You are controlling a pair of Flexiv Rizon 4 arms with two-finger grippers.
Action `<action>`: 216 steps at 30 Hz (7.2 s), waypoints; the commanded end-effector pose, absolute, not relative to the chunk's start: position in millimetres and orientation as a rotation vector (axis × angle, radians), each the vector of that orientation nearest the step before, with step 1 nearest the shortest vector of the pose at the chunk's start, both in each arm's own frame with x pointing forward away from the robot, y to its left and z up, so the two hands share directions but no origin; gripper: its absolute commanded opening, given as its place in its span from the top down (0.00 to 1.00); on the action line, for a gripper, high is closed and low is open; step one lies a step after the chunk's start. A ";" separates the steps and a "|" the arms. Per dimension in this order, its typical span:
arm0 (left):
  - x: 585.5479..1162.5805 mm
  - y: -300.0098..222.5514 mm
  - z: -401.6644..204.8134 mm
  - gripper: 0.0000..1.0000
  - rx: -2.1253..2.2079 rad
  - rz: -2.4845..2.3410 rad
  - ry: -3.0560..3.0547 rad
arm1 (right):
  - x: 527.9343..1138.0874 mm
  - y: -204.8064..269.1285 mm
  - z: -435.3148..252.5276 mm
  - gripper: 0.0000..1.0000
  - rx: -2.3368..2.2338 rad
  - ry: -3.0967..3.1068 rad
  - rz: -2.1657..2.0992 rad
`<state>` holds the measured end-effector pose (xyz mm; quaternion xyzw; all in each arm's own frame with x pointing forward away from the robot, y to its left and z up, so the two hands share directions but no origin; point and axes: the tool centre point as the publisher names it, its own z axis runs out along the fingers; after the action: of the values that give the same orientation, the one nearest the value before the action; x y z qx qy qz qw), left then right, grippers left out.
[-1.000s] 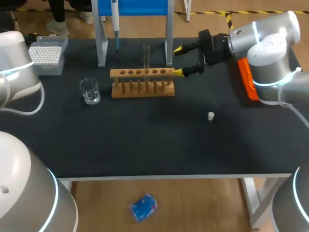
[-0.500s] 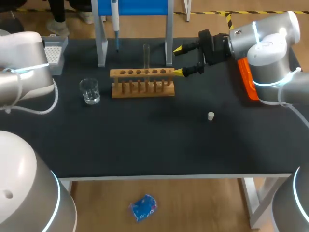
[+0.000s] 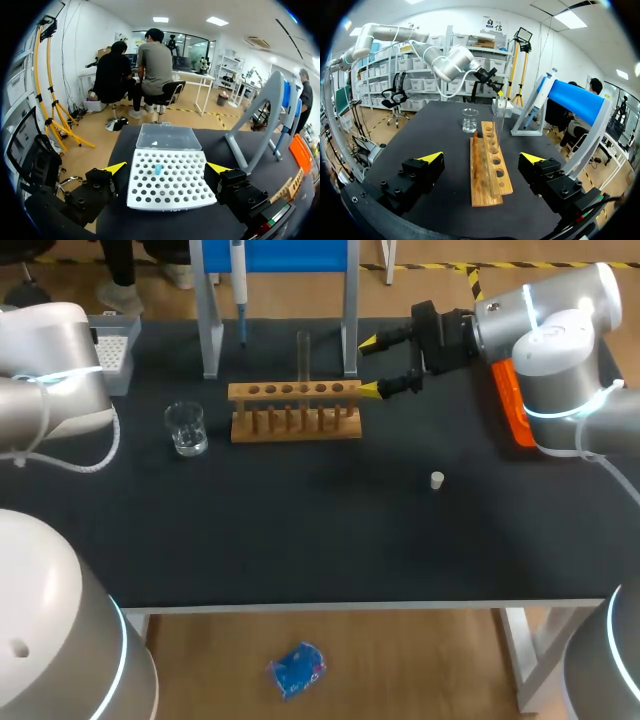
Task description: Invert the test tube, pick up the pipette, mount the tip to pipette, aspirate from beaker and dispense into the tube, eject the tip, return the pipette, and cap with the stopper.
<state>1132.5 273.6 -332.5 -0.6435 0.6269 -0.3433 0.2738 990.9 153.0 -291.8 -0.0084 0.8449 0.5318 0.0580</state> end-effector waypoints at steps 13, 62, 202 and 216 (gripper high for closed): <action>1154.7 278.2 -353.8 0.00 -1.769 -0.859 1.690 | 991.0 152.4 -292.0 0.00 -0.027 2.560 1.613; 1160.6 280.7 -366.2 0.54 -1.753 -0.798 1.690 | 991.0 152.4 -292.0 0.00 -0.027 2.560 1.613; 930.2 114.1 -145.4 1.00 -0.022 -1.489 2.698 | 991.0 152.4 -292.0 0.00 -0.027 2.560 1.613; 891.7 50.4 -159.7 1.00 -0.008 -1.538 2.737 | 914.9 118.1 -273.7 0.00 -0.056 2.436 1.825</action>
<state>895.3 60.0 -163.0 0.0023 0.8678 -0.4968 -0.0050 947.1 130.7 -273.5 -0.0179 0.8107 0.5840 0.0364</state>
